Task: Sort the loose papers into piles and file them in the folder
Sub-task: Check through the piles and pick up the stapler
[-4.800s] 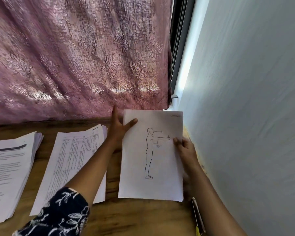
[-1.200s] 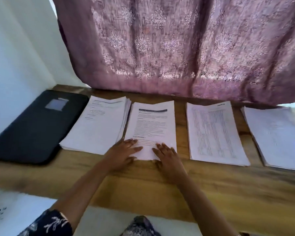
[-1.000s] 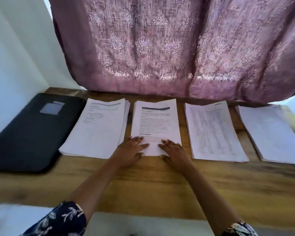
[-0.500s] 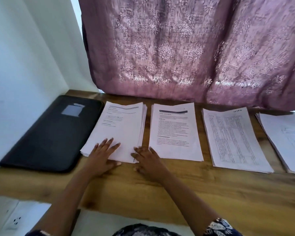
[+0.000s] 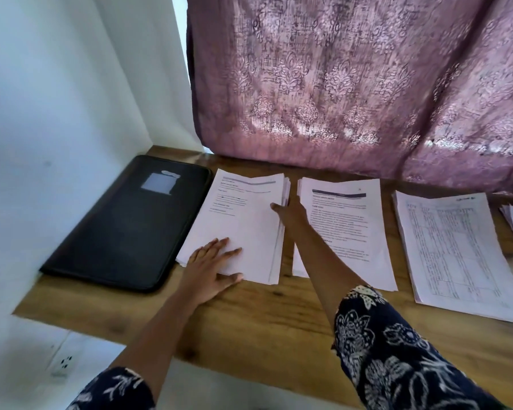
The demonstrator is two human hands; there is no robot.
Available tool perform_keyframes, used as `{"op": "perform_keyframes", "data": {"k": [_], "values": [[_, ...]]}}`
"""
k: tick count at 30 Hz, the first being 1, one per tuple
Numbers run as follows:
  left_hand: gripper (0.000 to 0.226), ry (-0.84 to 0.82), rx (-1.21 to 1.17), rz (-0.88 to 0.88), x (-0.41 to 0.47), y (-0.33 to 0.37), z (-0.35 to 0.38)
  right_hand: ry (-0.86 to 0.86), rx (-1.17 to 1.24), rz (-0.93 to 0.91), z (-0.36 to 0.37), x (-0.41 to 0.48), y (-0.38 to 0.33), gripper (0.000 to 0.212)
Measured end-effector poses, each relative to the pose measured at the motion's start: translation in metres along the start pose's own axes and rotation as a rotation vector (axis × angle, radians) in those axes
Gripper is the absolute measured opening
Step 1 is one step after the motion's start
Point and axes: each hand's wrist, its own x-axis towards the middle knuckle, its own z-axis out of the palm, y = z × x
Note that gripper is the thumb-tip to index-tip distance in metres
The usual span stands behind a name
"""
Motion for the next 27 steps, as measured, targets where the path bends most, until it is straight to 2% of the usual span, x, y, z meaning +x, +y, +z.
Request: {"op": "perform_keyframes", "data": {"k": [2,4,7,11,14,15,16,18,20,21,23,25,27], "values": [[0.098,0.004,0.0,-0.001,0.0,-0.001,-0.001,0.057,0.065,0.057,0.006,0.01,-0.002,0.074],[0.1,0.003,-0.011,0.0,0.0,-0.001,-0.001,0.086,0.134,0.128,0.006,0.018,-0.005,0.063],[0.097,0.03,-0.028,-0.005,0.0,0.0,0.0,-0.045,0.333,0.233,0.003,0.018,-0.007,0.049],[0.091,0.051,-0.035,-0.005,-0.001,-0.001,0.001,-0.152,0.215,0.259,0.011,0.001,-0.001,0.054],[0.096,0.027,-0.075,0.0,-0.001,0.001,-0.002,-0.075,0.232,0.183,0.023,-0.014,0.01,0.047],[0.096,0.01,-0.156,-0.002,-0.002,0.001,-0.004,-0.037,0.269,0.163,0.023,-0.022,0.012,0.044],[0.092,0.021,-0.368,-0.042,-0.005,0.003,-0.01,-0.01,0.312,0.136,0.02,-0.03,0.014,0.041],[0.08,0.158,-0.822,-0.151,-0.005,0.007,-0.027,-0.008,0.348,0.09,0.006,-0.046,0.015,0.037],[0.078,0.342,-0.97,-0.218,0.003,0.016,-0.056,-0.042,0.427,0.03,-0.018,-0.064,0.015,0.027],[0.078,0.373,-1.003,-0.236,0.008,0.021,-0.071,-0.066,0.462,-0.008,-0.034,-0.076,0.013,0.022],[0.074,0.295,-1.19,-0.24,0.021,0.029,-0.093,-0.093,0.492,-0.077,-0.06,-0.099,0.01,0.018],[0.071,0.111,-1.493,-0.27,0.031,0.048,-0.105,-0.054,0.492,-0.106,-0.084,-0.118,0.01,0.018],[0.059,0.068,-1.558,-0.241,0.033,0.078,-0.106,-0.002,0.47,-0.111,-0.104,-0.135,0.009,0.014]]}}
